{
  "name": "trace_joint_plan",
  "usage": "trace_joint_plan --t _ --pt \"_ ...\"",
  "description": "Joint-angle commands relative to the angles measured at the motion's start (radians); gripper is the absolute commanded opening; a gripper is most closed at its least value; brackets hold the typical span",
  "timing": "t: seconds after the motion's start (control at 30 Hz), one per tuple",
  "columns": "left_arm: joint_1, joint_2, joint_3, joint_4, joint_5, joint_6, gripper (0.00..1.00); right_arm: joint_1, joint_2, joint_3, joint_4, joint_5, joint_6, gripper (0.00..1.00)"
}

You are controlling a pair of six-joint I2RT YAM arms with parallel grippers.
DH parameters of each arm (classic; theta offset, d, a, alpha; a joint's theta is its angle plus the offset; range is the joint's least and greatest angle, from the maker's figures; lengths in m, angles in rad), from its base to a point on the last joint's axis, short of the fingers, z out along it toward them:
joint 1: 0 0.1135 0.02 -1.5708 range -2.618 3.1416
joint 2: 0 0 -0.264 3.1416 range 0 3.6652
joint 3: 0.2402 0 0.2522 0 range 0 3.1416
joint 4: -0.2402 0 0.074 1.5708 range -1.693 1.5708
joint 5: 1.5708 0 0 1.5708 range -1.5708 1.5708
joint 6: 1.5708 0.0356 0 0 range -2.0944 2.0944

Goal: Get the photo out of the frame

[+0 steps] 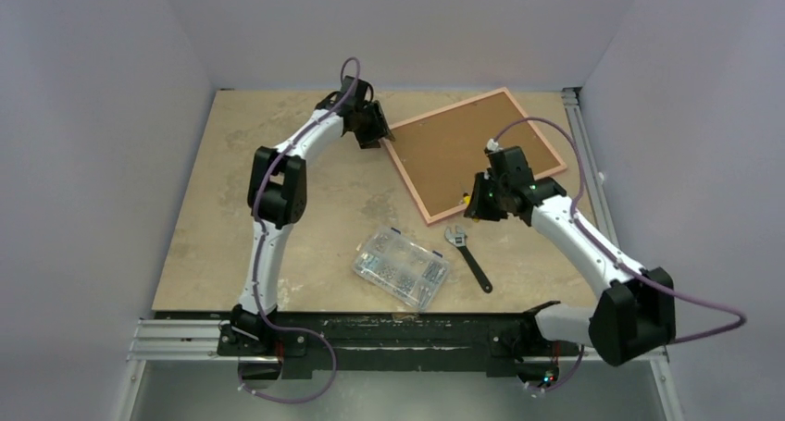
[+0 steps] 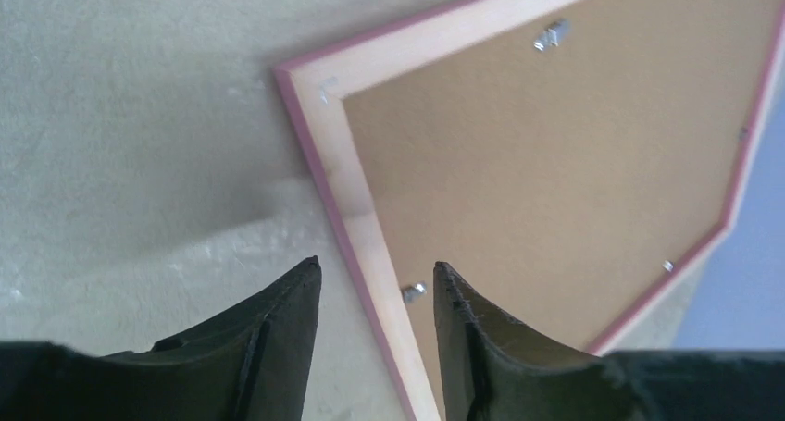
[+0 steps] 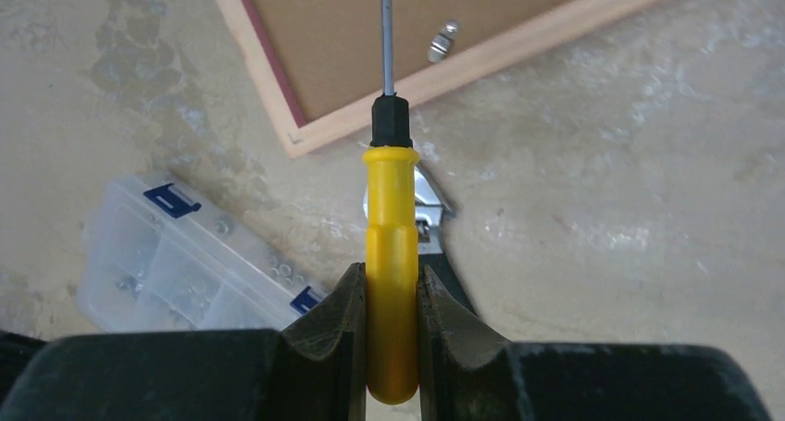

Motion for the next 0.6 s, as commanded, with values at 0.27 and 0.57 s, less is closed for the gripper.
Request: trace_joint_plan --t 0.27,0.57 --pt "0.014 -0.087 0.065 -0.079 0.154 0.071 0.60 0.003 0.512 0.411 0.128 -0.442 -0.275 0.00" --pt "0.015 -0.025 0.074 -0.056 0.032 -0.074 0.54 0.010 0.814 0.711 -0.018 -0.332 -0.324 0.00"
